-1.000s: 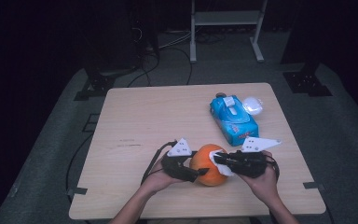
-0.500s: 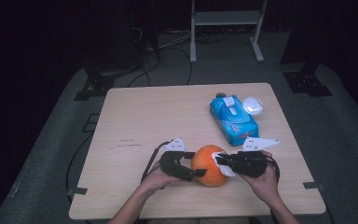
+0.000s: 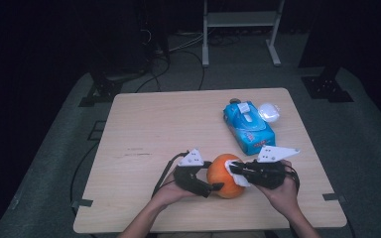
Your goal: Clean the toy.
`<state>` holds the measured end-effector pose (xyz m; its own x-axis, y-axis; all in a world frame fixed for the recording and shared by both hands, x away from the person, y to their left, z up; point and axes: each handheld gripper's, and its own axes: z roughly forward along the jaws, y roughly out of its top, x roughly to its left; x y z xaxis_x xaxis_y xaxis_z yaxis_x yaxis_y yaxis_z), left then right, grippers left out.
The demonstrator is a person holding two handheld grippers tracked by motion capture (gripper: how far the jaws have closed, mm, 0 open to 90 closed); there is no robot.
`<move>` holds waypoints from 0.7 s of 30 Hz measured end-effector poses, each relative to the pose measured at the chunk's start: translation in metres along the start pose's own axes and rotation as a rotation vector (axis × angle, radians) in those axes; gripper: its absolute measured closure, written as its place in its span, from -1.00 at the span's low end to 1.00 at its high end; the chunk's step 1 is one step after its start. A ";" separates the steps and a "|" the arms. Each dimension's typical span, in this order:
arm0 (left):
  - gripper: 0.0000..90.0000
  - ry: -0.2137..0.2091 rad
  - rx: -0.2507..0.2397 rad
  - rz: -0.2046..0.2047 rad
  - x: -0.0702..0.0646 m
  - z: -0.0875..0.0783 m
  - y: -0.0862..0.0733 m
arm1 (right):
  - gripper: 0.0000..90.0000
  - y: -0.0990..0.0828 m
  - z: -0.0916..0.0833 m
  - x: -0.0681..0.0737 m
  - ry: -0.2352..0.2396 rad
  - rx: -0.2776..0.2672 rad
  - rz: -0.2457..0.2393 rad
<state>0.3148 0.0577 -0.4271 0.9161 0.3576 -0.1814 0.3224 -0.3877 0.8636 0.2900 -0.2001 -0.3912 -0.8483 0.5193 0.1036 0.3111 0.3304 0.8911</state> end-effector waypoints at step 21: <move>-0.57 0.000 0.002 0.091 -0.015 0.004 0.005 | 0.83 0.001 -0.011 -0.003 -0.061 0.018 -0.023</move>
<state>0.3033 0.0474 -0.4219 0.9418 0.3203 -0.1022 0.2380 -0.4207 0.8754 0.2880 -0.2097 -0.3853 -0.8276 0.5586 0.0555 0.3001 0.3568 0.8847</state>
